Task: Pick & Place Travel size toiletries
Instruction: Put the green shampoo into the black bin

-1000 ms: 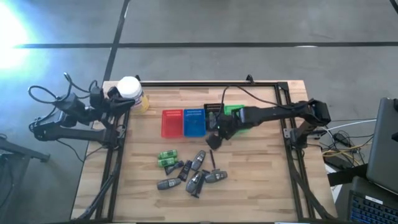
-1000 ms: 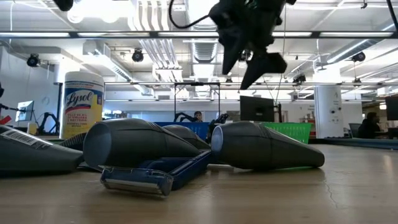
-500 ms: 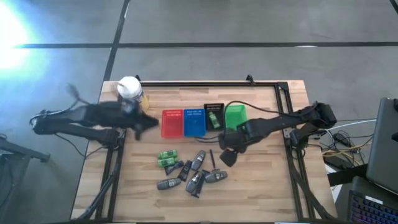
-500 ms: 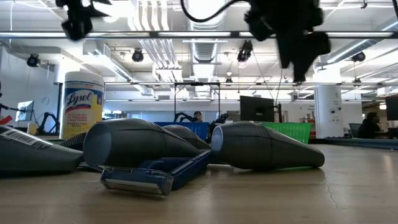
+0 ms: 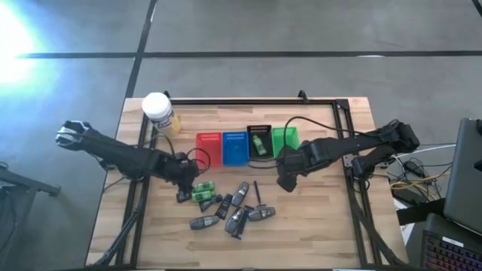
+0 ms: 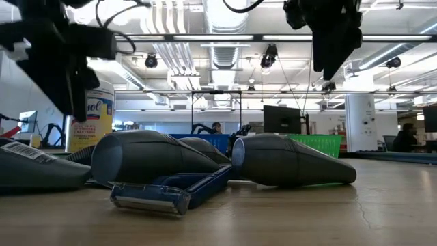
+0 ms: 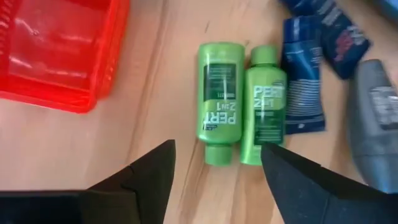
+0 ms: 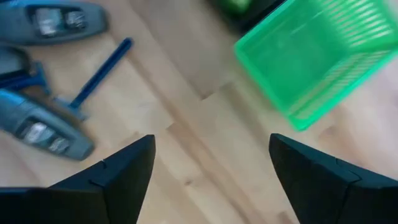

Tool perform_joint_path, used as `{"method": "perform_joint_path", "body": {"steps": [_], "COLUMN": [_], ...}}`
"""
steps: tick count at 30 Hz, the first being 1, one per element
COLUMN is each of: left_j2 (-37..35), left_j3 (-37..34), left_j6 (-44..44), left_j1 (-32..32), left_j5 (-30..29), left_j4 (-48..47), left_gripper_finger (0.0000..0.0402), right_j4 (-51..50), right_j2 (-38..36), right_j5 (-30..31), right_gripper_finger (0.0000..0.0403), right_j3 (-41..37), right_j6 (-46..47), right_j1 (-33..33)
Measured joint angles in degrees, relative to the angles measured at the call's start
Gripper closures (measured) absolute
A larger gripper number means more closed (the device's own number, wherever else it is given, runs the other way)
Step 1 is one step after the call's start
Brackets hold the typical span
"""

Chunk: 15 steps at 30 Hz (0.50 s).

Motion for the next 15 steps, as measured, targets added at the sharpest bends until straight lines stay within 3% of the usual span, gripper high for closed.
{"method": "perform_joint_path", "body": {"steps": [6, 15], "left_j2": [6.03, 13.05], "left_j3": [-2.39, -2.77], "left_j6": [-1.26, 2.19], "left_j1": [-0.04, -0.04], "left_j5": [-0.1, -0.7], "left_j4": [8.42, 13.69], "left_gripper_finger": [0.0168, 0.0168], "right_j4": [0.34, 0.46], "right_j2": [-0.62, -0.58], "right_j5": [2.31, 3.37], "right_gripper_finger": [0.0078, 0.0078], "right_j3": [-0.76, -0.97], "right_j6": [-2.03, -2.68], "right_j1": [-1.03, -1.02]}}
